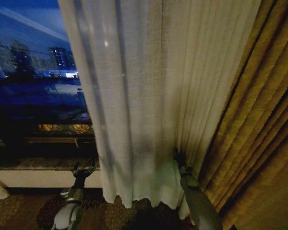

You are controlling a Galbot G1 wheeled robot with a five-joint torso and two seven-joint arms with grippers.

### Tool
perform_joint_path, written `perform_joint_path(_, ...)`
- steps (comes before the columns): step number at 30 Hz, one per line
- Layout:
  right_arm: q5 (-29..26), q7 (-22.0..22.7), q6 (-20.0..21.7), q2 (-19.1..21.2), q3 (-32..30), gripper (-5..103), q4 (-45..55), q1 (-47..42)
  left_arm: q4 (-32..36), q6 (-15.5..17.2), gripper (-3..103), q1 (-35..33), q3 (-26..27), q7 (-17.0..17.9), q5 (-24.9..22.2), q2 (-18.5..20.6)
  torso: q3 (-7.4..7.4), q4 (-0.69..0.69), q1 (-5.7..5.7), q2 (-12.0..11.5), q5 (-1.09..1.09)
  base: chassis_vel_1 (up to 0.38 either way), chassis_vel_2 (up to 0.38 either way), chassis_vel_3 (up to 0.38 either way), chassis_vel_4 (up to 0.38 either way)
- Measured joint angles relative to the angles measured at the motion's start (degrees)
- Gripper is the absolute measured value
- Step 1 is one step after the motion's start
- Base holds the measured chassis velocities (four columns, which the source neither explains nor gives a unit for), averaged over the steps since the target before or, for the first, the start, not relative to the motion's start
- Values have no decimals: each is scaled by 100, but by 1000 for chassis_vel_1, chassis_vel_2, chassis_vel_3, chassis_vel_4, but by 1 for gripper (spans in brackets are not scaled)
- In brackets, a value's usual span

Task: Open the curtains by pulling them apart, changing their state from closed to fully open.

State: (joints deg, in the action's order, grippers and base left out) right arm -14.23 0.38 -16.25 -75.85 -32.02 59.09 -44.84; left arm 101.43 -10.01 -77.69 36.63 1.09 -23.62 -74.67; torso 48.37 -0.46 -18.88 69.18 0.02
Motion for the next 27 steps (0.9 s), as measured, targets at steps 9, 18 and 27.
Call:
perform_joint_path(9,-70,908,399,459,-221,0,-70,-38,0,0,100,0,-1,-1,0,0,0,0,0,1,-3,0,0,0,0)
perform_joint_path(18,-110,979,556,515,-130,0,474,-412,0,0,100,0,-1,-1,0,0,0,-1,0,0,-2,0,0,0,0)
perform_joint_path(27,-365,-216,824,348,230,22,1916,-1256,0,0,100,0,-1,-1,0,0,0,-1,0,0,-3,0,0,0,0)
